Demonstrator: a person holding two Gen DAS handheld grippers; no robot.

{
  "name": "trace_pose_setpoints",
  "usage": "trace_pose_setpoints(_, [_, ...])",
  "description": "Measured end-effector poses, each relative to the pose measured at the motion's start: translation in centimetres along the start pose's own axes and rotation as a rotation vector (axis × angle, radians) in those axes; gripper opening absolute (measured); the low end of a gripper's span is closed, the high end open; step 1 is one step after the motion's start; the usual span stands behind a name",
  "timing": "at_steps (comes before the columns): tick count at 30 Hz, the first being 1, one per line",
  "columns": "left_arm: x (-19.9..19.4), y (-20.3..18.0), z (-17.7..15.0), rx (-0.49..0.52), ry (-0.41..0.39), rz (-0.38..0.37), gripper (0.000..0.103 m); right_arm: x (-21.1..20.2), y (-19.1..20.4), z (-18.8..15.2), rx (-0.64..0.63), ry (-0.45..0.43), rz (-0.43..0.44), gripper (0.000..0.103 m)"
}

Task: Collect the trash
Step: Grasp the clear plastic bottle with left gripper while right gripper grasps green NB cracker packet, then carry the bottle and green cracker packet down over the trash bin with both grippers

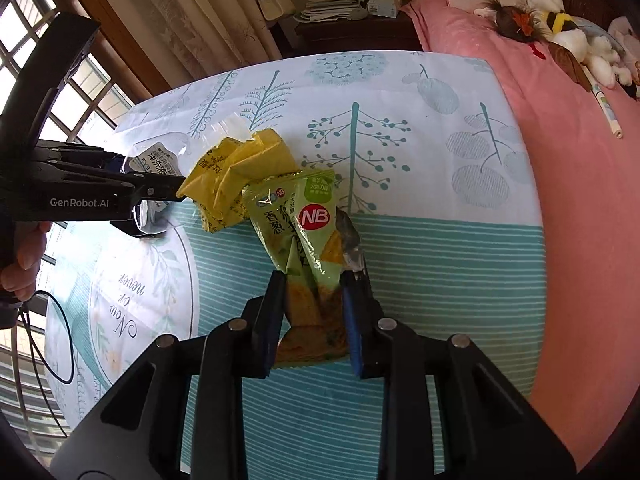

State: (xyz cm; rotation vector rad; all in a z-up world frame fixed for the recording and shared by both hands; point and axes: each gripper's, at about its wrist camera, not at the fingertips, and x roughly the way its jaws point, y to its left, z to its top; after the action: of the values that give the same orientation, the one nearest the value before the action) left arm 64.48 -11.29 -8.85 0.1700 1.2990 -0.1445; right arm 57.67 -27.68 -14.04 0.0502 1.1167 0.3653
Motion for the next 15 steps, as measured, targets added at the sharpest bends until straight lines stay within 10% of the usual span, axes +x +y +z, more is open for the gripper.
trace_pose_setpoints(15, [-16.1, 1.5, -18.0, 0.010, -0.242, 0.019, 0.037, -14.2, 7.6, -12.2, 0.252, -0.145, -0.069, 0.013])
